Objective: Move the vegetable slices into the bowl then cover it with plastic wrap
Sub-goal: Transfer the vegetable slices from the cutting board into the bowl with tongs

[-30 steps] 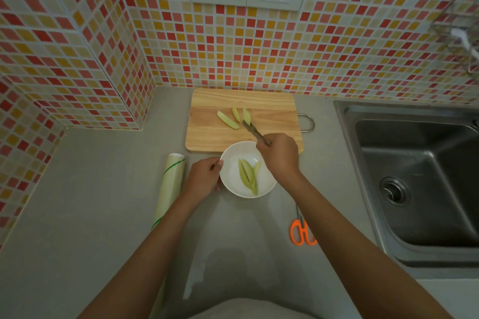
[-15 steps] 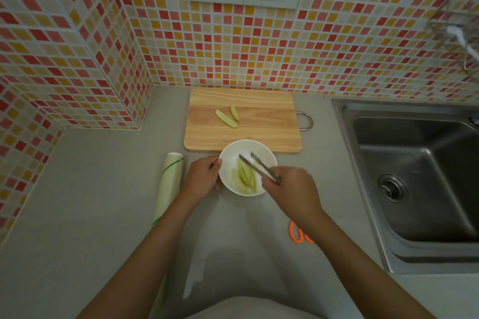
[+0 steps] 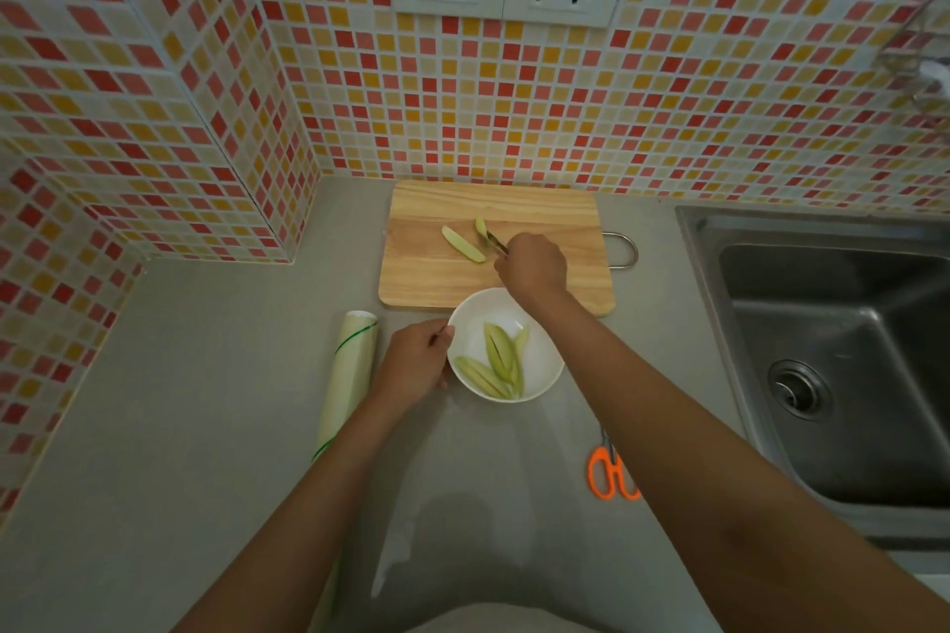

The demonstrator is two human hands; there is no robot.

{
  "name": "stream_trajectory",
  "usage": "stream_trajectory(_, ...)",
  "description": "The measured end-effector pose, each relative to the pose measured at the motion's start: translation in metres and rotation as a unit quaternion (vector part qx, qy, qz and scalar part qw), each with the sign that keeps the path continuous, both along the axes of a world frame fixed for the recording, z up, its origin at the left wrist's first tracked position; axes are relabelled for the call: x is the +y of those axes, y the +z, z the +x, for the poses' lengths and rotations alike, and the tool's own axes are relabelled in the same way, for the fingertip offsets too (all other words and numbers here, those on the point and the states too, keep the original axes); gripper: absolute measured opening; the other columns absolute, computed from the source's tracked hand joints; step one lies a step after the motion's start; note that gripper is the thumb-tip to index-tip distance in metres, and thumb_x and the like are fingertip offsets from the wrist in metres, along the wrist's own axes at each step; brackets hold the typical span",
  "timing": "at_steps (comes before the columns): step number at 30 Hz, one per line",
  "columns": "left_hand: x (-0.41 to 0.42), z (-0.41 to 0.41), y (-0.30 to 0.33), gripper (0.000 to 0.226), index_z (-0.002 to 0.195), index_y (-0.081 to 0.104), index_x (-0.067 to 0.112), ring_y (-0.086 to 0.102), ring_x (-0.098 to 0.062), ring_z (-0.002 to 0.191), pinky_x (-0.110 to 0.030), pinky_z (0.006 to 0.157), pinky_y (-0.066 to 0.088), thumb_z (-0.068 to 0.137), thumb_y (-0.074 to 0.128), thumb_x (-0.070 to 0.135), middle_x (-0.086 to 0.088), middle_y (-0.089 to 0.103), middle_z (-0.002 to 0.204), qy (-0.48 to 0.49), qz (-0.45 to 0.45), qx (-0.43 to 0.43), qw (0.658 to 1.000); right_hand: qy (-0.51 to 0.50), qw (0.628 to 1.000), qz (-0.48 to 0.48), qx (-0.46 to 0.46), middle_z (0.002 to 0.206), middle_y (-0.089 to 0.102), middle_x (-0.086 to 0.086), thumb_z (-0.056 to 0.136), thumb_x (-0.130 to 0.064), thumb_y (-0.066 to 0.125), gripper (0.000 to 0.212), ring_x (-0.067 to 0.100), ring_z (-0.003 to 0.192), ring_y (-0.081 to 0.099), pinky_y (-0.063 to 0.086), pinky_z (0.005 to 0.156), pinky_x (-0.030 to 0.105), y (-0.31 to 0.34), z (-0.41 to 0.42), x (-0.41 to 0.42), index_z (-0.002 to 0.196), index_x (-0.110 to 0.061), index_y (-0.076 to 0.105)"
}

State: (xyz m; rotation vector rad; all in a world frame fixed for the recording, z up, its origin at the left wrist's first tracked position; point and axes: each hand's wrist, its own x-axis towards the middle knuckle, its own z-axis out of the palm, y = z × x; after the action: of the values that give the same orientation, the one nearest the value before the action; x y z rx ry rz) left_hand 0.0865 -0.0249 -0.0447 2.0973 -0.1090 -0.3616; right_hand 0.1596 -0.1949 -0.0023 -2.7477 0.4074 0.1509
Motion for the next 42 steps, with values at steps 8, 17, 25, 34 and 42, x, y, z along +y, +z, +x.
stream_trajectory(8, 0.0, 0.001, -0.001, 0.029, 0.086, 0.068, 0.014, 0.058, -0.016, 0.045, -0.03, 0.063, 0.048, 0.098, 0.043, 0.02, -0.013, 0.066, 0.059, 0.004, 0.004, -0.001, 1.0, -0.021, 0.989, 0.123, -0.08, 0.044, 0.032, -0.004, 0.085, -0.016, 0.056, 0.043, 0.013, 0.045, 0.031, 0.019, 0.045, 0.028, 0.023, -0.083, -0.019, 0.047, -0.016, 0.035)
stream_trajectory(17, -0.001, 0.002, -0.003, 0.031, 0.086, 0.067, 0.005, 0.059, -0.018, 0.046, -0.035, 0.066, 0.051, 0.098, 0.042, 0.019, -0.017, 0.067, 0.063, 0.007, 0.022, -0.005, 1.0, 0.025, 0.996, 0.071, -0.044, 0.066, 0.063, 0.01, 0.089, -0.025, 0.056, 0.022, 0.026, 0.064, 0.058, 0.034, 0.056, 0.031, 0.018, -0.181, -0.023, 0.071, -0.011, 0.059)
stream_trajectory(25, -0.001, 0.003, -0.002, 0.031, 0.086, 0.067, 0.007, 0.06, -0.019, 0.045, -0.036, 0.064, 0.051, 0.098, 0.042, 0.02, -0.014, 0.066, 0.061, 0.009, 0.015, 0.004, 1.0, 0.024, 0.995, 0.019, -0.095, 0.071, 0.066, 0.01, 0.087, -0.032, 0.056, 0.025, 0.03, 0.068, 0.062, 0.032, 0.055, 0.027, 0.033, -0.133, -0.019, 0.081, -0.011, 0.067)
stream_trajectory(34, -0.001, 0.001, 0.0, 0.032, 0.078, 0.066, 0.014, 0.057, -0.02, 0.044, -0.031, 0.06, 0.047, 0.099, 0.042, 0.02, -0.002, 0.059, 0.052, 0.009, -0.008, 0.005, 1.0, 0.059, 0.998, -0.02, 0.007, 0.089, 0.069, 0.013, 0.087, -0.023, 0.054, 0.021, 0.032, 0.084, 0.064, 0.036, 0.06, 0.029, 0.014, -0.014, -0.003, 0.082, -0.007, 0.066)
stream_trajectory(42, 0.0, 0.002, -0.002, 0.034, 0.077, 0.065, 0.011, 0.057, -0.018, 0.044, -0.031, 0.06, 0.045, 0.099, 0.042, 0.021, -0.008, 0.061, 0.053, 0.007, -0.011, 0.009, 1.0, 0.068, 0.998, -0.005, 0.013, 0.082, 0.066, 0.013, 0.085, -0.021, 0.055, 0.016, 0.032, 0.077, 0.062, 0.034, 0.059, 0.029, 0.0, -0.013, -0.002, 0.071, -0.012, 0.057)
